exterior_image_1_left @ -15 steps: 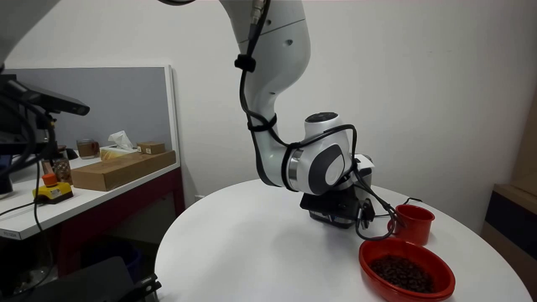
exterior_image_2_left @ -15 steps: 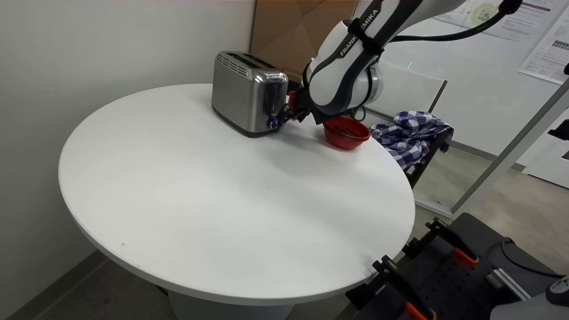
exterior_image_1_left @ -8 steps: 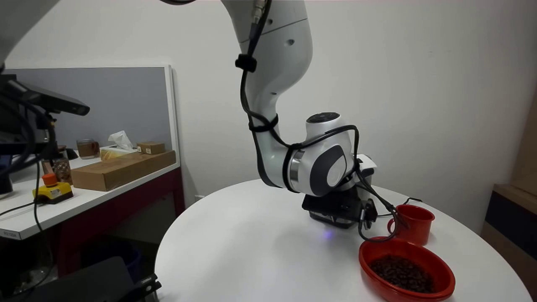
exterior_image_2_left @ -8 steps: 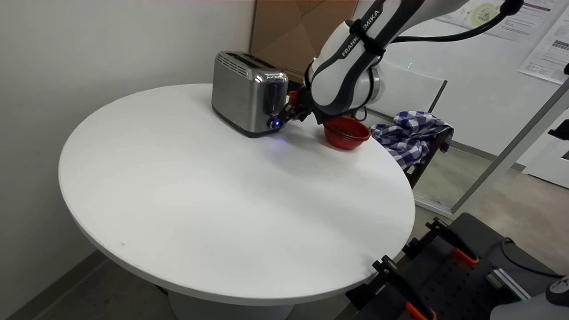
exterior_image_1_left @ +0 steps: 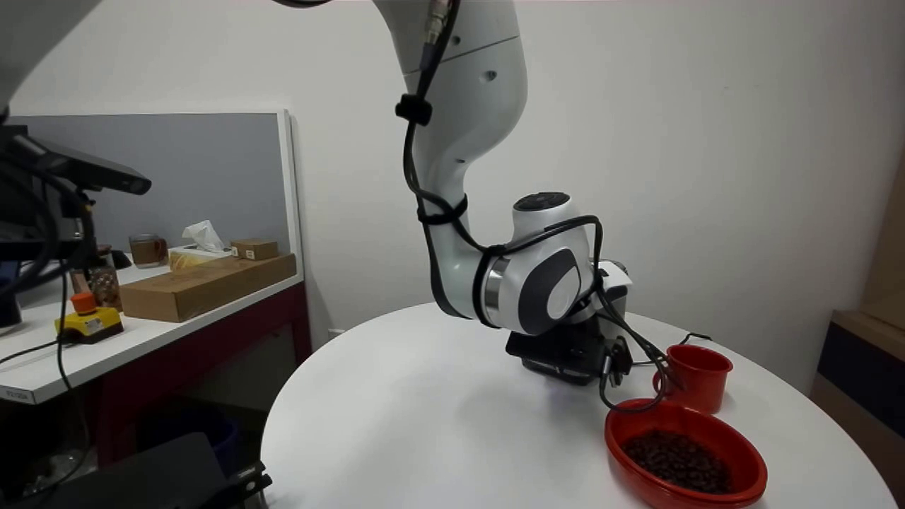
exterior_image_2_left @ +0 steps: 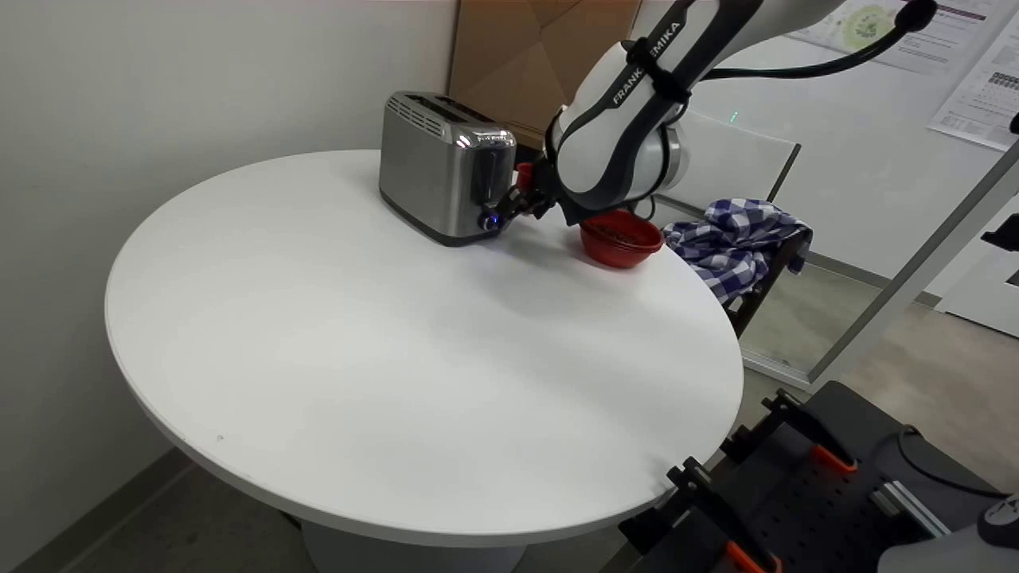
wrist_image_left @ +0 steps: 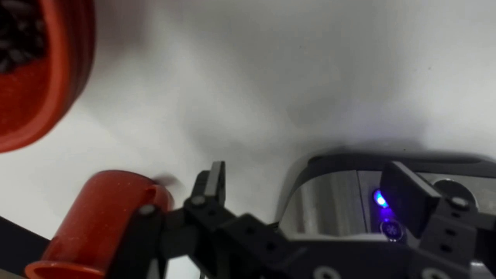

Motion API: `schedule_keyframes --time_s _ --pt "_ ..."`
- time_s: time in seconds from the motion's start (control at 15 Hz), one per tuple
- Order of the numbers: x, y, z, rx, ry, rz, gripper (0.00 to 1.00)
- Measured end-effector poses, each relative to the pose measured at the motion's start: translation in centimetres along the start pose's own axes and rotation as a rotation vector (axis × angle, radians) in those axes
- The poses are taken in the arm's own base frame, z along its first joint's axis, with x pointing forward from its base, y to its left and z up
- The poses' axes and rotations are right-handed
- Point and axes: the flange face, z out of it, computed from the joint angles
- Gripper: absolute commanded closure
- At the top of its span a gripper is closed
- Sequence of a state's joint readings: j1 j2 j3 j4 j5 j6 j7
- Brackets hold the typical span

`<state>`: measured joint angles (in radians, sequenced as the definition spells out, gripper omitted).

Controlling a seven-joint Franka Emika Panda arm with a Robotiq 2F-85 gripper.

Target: Press the button to flick up the toaster lever.

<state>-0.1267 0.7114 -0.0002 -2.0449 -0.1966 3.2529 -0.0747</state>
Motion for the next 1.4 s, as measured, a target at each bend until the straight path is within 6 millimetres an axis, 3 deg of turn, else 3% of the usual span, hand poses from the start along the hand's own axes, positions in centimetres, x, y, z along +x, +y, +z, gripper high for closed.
schedule_keyframes --time_s 1.4 --pt "-1.8 0.6 0.1 0.035 0.112 0.065 0.0"
